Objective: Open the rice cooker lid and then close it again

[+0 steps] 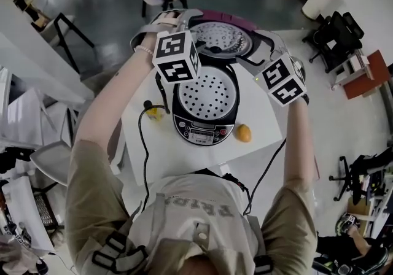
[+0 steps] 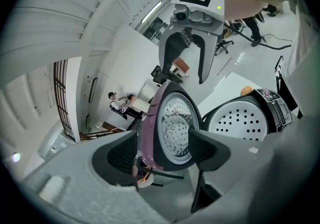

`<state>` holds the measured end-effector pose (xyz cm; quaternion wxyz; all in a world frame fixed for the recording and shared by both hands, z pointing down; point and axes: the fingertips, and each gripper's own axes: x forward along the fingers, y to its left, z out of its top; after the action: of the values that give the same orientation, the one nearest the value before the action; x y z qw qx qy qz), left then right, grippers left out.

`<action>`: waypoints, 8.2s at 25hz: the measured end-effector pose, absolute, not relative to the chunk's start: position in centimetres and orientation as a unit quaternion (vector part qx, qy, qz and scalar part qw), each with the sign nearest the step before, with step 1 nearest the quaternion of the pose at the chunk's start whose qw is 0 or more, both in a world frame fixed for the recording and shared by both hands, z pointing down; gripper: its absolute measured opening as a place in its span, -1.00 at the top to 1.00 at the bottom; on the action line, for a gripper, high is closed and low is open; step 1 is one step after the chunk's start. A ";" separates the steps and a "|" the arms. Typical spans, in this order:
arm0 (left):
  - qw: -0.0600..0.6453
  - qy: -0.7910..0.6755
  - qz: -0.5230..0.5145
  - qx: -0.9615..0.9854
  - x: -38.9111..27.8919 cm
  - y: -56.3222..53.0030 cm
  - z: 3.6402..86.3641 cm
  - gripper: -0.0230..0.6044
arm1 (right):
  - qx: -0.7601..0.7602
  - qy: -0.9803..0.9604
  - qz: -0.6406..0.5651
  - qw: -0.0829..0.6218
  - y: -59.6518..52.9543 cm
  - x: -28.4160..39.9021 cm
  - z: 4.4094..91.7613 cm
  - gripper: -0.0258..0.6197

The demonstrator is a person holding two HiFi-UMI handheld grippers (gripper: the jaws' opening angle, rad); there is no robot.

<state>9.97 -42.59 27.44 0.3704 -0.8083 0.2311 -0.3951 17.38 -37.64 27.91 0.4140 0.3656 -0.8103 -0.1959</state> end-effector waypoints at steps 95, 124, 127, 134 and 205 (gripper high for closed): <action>0.329 0.049 -0.513 -0.792 6.4 -29.4 39.8 -0.26 | 0.233 -0.786 -0.117 0.560 -25.7 17.3 39.6 -0.08; 0.292 -0.034 -0.553 -0.780 4.6 -23.2 47.1 -0.47 | 0.163 -0.794 -0.063 0.582 -19.4 16.1 46.6 -0.18; 0.285 -0.040 -0.553 -0.782 4.5 -22.9 47.6 -0.49 | 0.159 -0.796 -0.059 0.582 -18.9 16.1 47.2 -0.23; 0.272 -0.046 -0.555 -0.785 4.3 -22.4 48.7 -0.49 | 0.149 -0.796 -0.052 0.585 -18.2 15.8 48.4 -0.29; 0.192 -0.098 -0.570 -0.793 4.0 -20.5 54.0 -0.51 | 0.090 -0.799 0.021 0.594 -16.4 15.5 53.4 -0.29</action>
<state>4.03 -20.50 54.00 0.1918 -0.7933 -0.0979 -0.5695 15.51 -16.43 53.39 0.5944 0.0900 -0.7989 0.0211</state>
